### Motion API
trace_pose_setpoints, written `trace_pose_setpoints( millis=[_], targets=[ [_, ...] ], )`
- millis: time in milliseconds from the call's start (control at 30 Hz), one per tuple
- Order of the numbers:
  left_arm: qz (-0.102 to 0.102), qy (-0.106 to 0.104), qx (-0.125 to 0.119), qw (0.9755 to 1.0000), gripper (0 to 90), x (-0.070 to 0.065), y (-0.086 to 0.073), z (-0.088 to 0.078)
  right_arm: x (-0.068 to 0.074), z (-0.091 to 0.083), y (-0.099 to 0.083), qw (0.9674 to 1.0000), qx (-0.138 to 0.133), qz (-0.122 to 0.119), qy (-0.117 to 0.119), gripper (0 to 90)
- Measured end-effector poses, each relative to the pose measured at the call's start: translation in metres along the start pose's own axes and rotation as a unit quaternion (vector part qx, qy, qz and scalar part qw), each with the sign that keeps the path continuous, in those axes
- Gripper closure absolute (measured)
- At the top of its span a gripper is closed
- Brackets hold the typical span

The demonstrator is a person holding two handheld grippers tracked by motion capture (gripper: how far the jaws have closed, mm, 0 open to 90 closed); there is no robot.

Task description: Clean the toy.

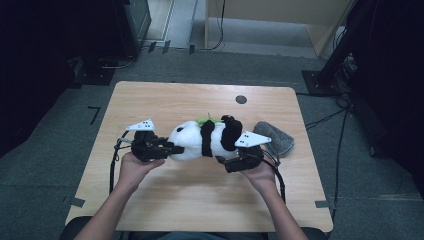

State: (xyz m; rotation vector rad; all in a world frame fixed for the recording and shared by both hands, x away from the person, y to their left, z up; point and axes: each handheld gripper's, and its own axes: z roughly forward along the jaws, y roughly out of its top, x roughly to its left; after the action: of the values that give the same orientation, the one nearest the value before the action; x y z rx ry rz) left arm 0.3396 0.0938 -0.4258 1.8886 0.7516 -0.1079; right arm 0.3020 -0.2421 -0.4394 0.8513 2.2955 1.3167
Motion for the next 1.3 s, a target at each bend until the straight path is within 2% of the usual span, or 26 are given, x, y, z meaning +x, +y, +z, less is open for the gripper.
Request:
trace_pose_setpoints(
  millis=[67, 200, 267, 333, 433, 500, 567, 600, 667, 767, 867, 1000, 1100, 1233, 1267, 1300],
  targets=[
    [0.001, 0.000, -0.004, 1.0000, 45.0, 0.000, 0.000, 0.000, -0.001, -0.002, 0.001, 1.0000, -0.006, 0.006, 0.003, 25.6],
    [0.029, 0.011, -0.009, 0.9995, 34.1, -0.004, 0.000, 0.002, -0.002, -0.007, 0.004, 0.9998, -0.004, 0.019, 0.005, 34.4],
    [0.041, 0.010, -0.011, 0.9990, 27.9, -0.005, -0.001, 0.003, -0.002, -0.010, 0.006, 0.9996, -0.002, 0.028, 0.004, 37.4],
    [0.057, 0.009, -0.033, 0.9978, 22.2, -0.005, -0.001, 0.001, -0.005, -0.013, 0.008, 0.9992, -0.005, 0.040, 0.002, 37.9],
    [0.082, 0.011, -0.062, 0.9946, 20.3, -0.005, -0.001, -0.007, -0.012, -0.019, 0.011, 0.9978, -0.015, 0.064, 0.012, 38.7],
    [0.098, 0.013, -0.058, 0.9934, 22.5, -0.005, -0.003, -0.010, -0.014, -0.022, 0.013, 0.9975, -0.015, 0.068, 0.011, 39.2],
    [0.116, 0.030, -0.053, 0.9913, 25.1, -0.005, -0.007, -0.012, -0.015, -0.025, 0.014, 0.9973, -0.008, 0.072, 0.003, 39.2],
    [0.121, 0.032, -0.051, 0.9908, 25.5, -0.005, -0.009, -0.013, -0.016, -0.025, 0.014, 0.9969, -0.005, 0.078, -0.001, 39.3],
    [0.120, 0.028, -0.048, 0.9913, 25.5, -0.003, -0.012, -0.016, -0.020, -0.028, 0.012, 0.9958, -0.003, 0.092, -0.001, 39.4],
    [0.120, 0.022, -0.046, 0.9915, 25.4, 0.000, -0.016, -0.014, -0.027, -0.034, 0.011, 0.9913, -0.012, 0.130, 0.012, 39.5],
    [0.127, 0.022, -0.026, 0.9913, 25.3, 0.001, -0.019, -0.008, -0.025, -0.039, 0.014, 0.9901, -0.015, 0.137, 0.026, 39.2],
    [0.155, 0.018, -0.022, 0.9875, 24.0, 0.000, -0.021, -0.001, -0.019, -0.038, 0.018, 0.9889, -0.011, 0.141, 0.046, 38.9],
    [0.176, 0.026, -0.031, 0.9835, 17.0, -0.004, -0.023, 0.000, -0.016, -0.036, 0.019, 0.9879, -0.003, 0.143, 0.060, 38.6],
    [0.191, 0.034, -0.039, 0.9803, 8.9, -0.008, -0.024, 0.005, -0.013, -0.033, 0.019, 0.9858, 0.004, 0.148, 0.079, 38.5],
    [0.188, 0.030, -0.039, 0.9809, 7.1, -0.009, -0.024, 0.007, -0.012, -0.032, 0.019, 0.9854, 0.008, 0.148, 0.084, 38.3],
    [0.175, 0.024, -0.040, 0.9834, 6.8, -0.009, -0.024, 0.008, -0.010, -0.030, 0.020, 0.9850, 0.012, 0.148, 0.088, 38.1]
  ],
)
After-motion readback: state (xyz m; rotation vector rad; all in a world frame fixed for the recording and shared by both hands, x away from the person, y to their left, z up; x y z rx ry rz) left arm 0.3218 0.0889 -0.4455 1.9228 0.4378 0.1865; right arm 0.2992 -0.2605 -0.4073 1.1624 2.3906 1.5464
